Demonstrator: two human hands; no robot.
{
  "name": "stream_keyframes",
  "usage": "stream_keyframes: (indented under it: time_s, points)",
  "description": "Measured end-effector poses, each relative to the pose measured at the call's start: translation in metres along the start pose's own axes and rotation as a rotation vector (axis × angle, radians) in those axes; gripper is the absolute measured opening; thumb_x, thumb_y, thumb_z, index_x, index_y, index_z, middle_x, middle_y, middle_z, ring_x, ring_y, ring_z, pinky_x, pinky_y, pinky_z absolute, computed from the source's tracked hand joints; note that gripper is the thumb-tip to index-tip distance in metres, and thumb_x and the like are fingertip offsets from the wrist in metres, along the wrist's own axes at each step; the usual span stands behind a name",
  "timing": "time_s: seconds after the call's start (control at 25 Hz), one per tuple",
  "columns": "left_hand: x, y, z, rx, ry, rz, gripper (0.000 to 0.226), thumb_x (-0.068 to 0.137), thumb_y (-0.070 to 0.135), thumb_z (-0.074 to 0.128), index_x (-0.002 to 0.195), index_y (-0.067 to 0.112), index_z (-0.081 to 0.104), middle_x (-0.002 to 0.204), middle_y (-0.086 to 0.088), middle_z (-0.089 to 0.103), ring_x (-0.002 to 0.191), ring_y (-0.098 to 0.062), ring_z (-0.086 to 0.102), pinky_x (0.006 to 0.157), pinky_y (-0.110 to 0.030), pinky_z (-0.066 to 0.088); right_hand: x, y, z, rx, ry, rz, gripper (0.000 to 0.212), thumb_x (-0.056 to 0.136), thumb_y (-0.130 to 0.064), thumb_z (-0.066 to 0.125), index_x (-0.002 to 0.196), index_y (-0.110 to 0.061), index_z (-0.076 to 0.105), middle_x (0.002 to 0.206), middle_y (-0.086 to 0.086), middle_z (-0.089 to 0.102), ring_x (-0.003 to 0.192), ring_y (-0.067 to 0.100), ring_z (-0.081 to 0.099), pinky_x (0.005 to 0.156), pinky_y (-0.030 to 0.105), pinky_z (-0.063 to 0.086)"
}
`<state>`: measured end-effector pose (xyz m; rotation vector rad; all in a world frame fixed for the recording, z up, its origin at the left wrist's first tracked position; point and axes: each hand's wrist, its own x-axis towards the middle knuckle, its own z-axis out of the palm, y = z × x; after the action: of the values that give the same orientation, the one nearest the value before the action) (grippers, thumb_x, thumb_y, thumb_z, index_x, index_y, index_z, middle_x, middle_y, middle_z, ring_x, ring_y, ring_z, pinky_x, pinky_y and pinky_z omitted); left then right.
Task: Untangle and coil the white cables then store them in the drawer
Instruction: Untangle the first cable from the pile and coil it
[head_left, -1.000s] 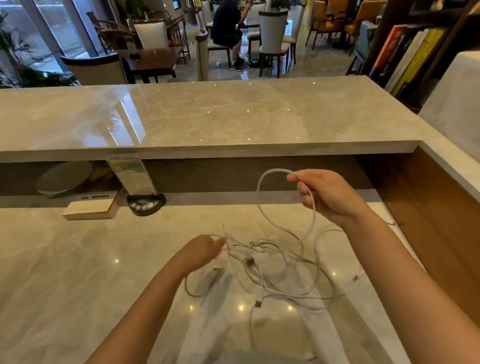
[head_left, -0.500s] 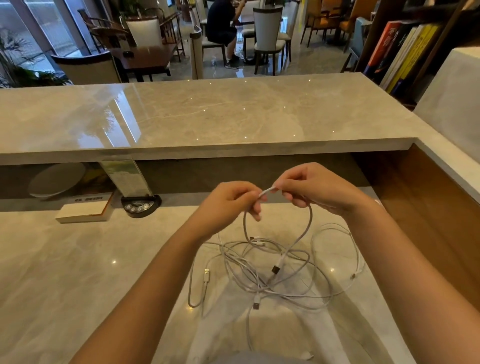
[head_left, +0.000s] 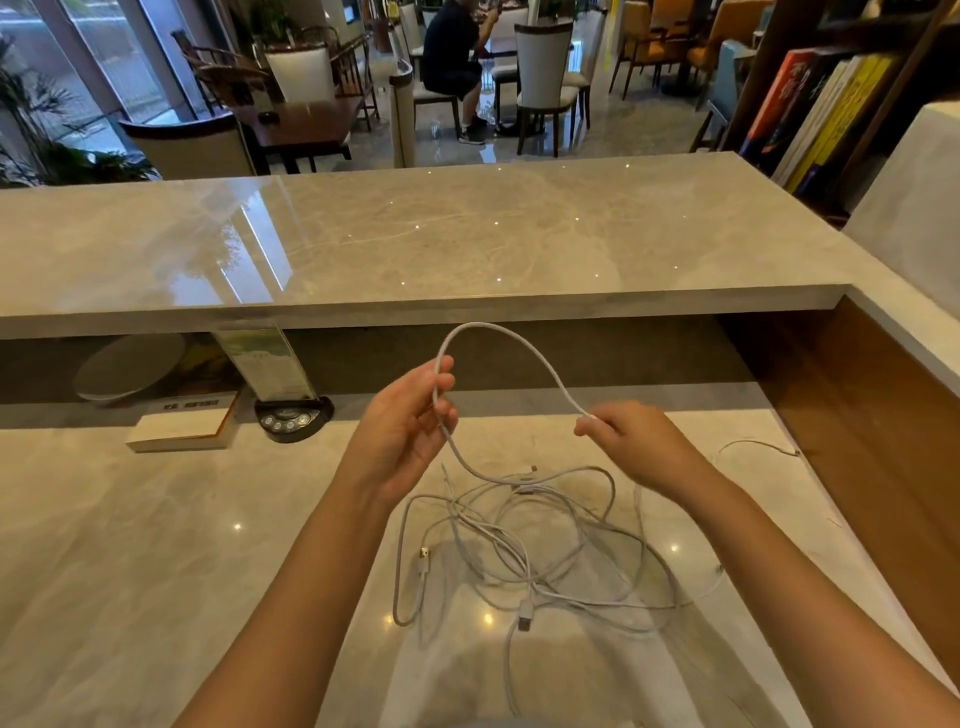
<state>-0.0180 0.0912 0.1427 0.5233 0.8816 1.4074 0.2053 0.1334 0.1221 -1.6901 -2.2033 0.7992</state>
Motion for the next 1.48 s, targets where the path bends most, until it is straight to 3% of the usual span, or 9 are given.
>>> stream_keyframes:
  time_s: [0.08, 0.2, 0.44, 0.72, 0.84, 0.96, 1.2, 1.36, 1.48]
  points:
    - [0.001, -0.009, 0.003, 0.175, 0.074, 0.028, 0.012, 0.087, 0.012, 0.057, 0.093, 0.010, 0.067, 0.070, 0.001, 0.067, 0.054, -0.004, 0.059, 0.058, -0.018, 0.054, -0.011, -0.024, 0.002, -0.408, -0.016, -0.128, 0.026, 0.099, -0.022, 0.033, 0.108, -0.008, 0.053, 0.097, 0.013, 0.066, 0.084, 0.031, 0.061, 0.066, 0.037, 0.044]
    - [-0.004, -0.024, 0.010, 0.562, 0.071, 0.103, 0.015, 0.090, 0.015, 0.056, 0.093, 0.013, 0.071, 0.076, 0.002, 0.072, 0.067, -0.007, 0.065, 0.064, -0.020, 0.054, -0.028, -0.052, -0.002, -0.594, -0.154, -0.334, 0.014, 0.095, -0.014, 0.039, 0.102, -0.013, 0.051, 0.095, 0.010, 0.063, 0.082, 0.029, 0.057, 0.062, 0.034, 0.037]
    - [-0.016, -0.040, 0.020, 0.853, -0.169, -0.001, 0.023, 0.091, 0.022, 0.055, 0.085, 0.012, 0.074, 0.069, 0.001, 0.071, 0.066, -0.010, 0.066, 0.061, -0.019, 0.051, -0.025, -0.060, -0.024, -0.139, -0.086, -0.440, 0.009, 0.085, -0.030, 0.062, 0.089, -0.024, 0.068, 0.069, -0.017, 0.053, 0.063, 0.002, 0.049, 0.056, 0.016, 0.036]
    - [-0.025, -0.035, 0.023, 0.887, -0.380, -0.094, 0.020, 0.091, 0.007, 0.051, 0.093, 0.005, 0.071, 0.075, 0.008, 0.072, 0.074, -0.007, 0.064, 0.065, -0.020, 0.050, -0.008, -0.041, -0.014, 0.360, 0.052, -0.299, 0.012, 0.082, -0.028, 0.067, 0.078, -0.017, 0.062, 0.071, 0.003, 0.062, 0.058, 0.016, 0.058, 0.056, 0.033, 0.050]
    - [-0.025, -0.036, 0.024, 0.903, -0.246, 0.029, 0.024, 0.086, 0.009, 0.060, 0.109, 0.015, 0.064, 0.078, 0.000, 0.073, 0.072, -0.010, 0.067, 0.066, -0.019, 0.051, -0.005, -0.035, -0.004, 0.450, 0.122, -0.229, 0.015, 0.084, -0.025, 0.065, 0.082, -0.016, 0.053, 0.071, -0.002, 0.053, 0.052, 0.009, 0.046, 0.047, 0.023, 0.040]
    - [-0.022, -0.046, 0.022, 1.236, -0.120, 0.294, 0.044, 0.080, 0.017, 0.070, 0.120, 0.029, 0.054, 0.080, 0.001, 0.070, 0.074, -0.009, 0.064, 0.070, -0.015, 0.052, -0.002, -0.030, 0.004, 0.450, 0.174, -0.199, 0.017, 0.084, -0.026, 0.065, 0.082, -0.015, 0.052, 0.074, -0.001, 0.052, 0.056, 0.007, 0.044, 0.050, 0.021, 0.037]
    - [-0.019, -0.058, 0.016, 1.418, -0.079, 0.846, 0.020, 0.083, 0.017, 0.063, 0.101, 0.011, 0.070, 0.084, -0.004, 0.072, 0.072, -0.003, 0.058, 0.069, -0.004, 0.042, -0.004, -0.023, 0.001, 0.434, 0.158, -0.125, 0.016, 0.085, -0.028, 0.064, 0.081, -0.015, 0.055, 0.089, -0.008, 0.059, 0.040, 0.015, 0.051, 0.041, 0.026, 0.047]
    - [-0.018, -0.059, 0.016, 1.314, -0.027, 0.855, 0.019, 0.082, 0.016, 0.065, 0.100, 0.011, 0.071, 0.085, 0.001, 0.072, 0.079, -0.002, 0.060, 0.073, -0.007, 0.046, -0.013, -0.027, 0.005, 0.254, 0.222, -0.219, 0.026, 0.090, -0.030, 0.056, 0.068, -0.019, 0.058, 0.074, -0.008, 0.057, 0.043, 0.010, 0.052, 0.050, 0.028, 0.047]
    - [-0.017, -0.056, 0.014, 1.191, -0.025, 0.667, 0.016, 0.084, 0.014, 0.066, 0.098, 0.017, 0.072, 0.083, 0.011, 0.068, 0.083, -0.003, 0.061, 0.066, -0.011, 0.050, -0.018, -0.026, -0.002, 0.327, 0.048, -0.159, 0.038, 0.091, -0.040, 0.049, 0.070, -0.016, 0.069, 0.058, -0.005, 0.059, 0.049, 0.009, 0.055, 0.061, 0.028, 0.048]
